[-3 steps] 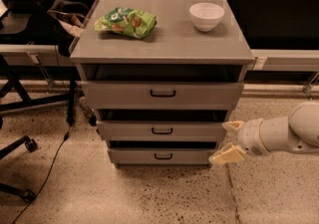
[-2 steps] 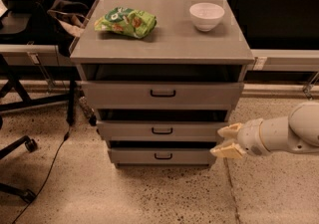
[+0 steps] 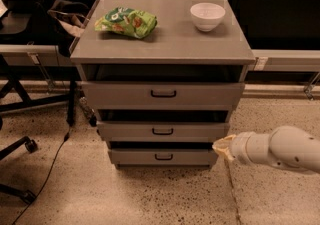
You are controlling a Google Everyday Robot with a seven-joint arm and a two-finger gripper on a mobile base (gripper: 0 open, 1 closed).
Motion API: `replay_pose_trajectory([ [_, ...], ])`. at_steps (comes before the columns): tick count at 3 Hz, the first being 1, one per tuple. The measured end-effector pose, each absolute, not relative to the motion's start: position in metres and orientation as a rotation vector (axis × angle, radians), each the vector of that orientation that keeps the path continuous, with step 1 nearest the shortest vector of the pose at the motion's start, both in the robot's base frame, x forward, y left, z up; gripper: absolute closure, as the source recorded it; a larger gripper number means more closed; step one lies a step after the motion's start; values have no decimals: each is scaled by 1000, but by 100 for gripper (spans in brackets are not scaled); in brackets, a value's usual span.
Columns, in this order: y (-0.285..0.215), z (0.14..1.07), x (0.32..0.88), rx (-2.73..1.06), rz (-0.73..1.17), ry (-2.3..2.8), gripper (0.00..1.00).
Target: Open middle drawer
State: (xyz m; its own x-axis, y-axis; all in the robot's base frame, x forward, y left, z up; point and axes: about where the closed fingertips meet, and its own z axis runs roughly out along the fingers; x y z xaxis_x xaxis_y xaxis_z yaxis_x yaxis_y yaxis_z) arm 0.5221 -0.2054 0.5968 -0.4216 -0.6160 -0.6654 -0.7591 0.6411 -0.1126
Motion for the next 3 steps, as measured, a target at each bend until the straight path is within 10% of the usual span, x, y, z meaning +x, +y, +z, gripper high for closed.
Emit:
replay_pose_trajectory([
  [3,-215,565,578,-880,47,2194,100],
])
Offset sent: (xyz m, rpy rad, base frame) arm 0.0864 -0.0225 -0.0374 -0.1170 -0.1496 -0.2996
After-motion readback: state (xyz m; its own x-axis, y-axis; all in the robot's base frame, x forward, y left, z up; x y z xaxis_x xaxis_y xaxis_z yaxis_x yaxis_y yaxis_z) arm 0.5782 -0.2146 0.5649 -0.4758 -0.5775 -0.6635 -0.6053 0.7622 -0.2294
